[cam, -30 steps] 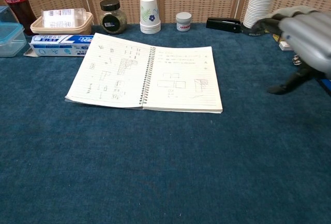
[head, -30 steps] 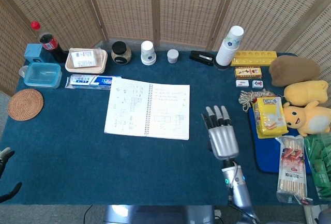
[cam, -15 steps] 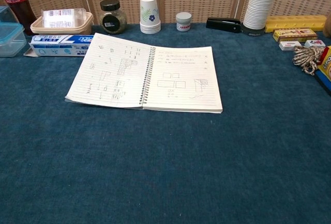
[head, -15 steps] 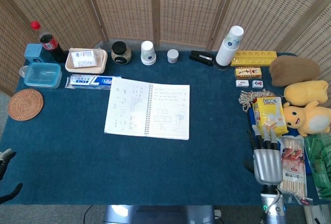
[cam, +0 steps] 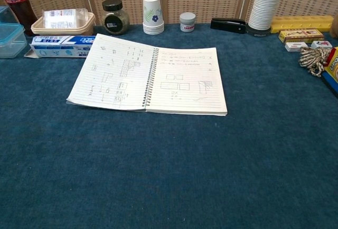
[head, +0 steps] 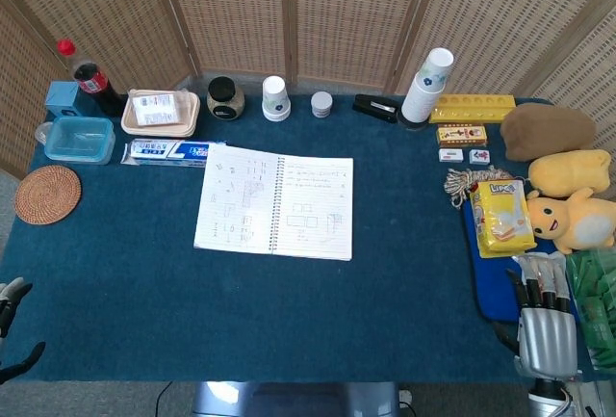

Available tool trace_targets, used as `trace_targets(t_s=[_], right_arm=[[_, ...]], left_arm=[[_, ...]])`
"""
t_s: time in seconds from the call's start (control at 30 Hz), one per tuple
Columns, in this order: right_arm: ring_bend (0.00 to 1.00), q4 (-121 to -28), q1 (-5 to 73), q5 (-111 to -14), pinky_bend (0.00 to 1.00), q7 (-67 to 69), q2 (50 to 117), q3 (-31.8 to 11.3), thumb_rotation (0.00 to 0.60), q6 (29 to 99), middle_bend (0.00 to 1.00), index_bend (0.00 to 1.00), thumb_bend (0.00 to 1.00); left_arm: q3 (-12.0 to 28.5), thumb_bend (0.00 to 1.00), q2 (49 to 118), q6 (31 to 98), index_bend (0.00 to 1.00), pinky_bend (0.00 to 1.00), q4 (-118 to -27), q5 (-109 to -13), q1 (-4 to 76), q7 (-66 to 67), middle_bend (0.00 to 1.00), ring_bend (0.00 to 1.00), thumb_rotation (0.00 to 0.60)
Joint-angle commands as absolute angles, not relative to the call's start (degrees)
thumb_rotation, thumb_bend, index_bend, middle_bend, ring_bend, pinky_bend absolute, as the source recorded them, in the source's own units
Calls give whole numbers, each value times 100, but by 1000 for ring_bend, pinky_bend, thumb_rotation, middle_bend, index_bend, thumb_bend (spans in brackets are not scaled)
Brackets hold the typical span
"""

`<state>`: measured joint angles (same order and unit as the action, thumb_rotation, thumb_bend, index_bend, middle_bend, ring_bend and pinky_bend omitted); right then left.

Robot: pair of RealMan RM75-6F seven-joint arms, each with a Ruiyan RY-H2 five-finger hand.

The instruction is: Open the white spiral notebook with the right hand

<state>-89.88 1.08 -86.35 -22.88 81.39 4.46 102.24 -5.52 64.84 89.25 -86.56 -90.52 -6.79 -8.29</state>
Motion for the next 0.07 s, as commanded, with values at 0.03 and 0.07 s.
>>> trace_targets(t_s=[0.03,0.07], right_arm=[[30,-8972,85,-8664,58,-2257,8126,409,600,10175,164,204,136],[30,-8971,75,-8669,58,-2241,8127,390,600,10157,164,204,136]], left_arm=[[-550,271,6470,8969,158,0,-8694,-9066,-696,-807,77,20,600],[-545,271,6465,8984,158,0,-8704,-9067,-700,-803,77,20,600]])
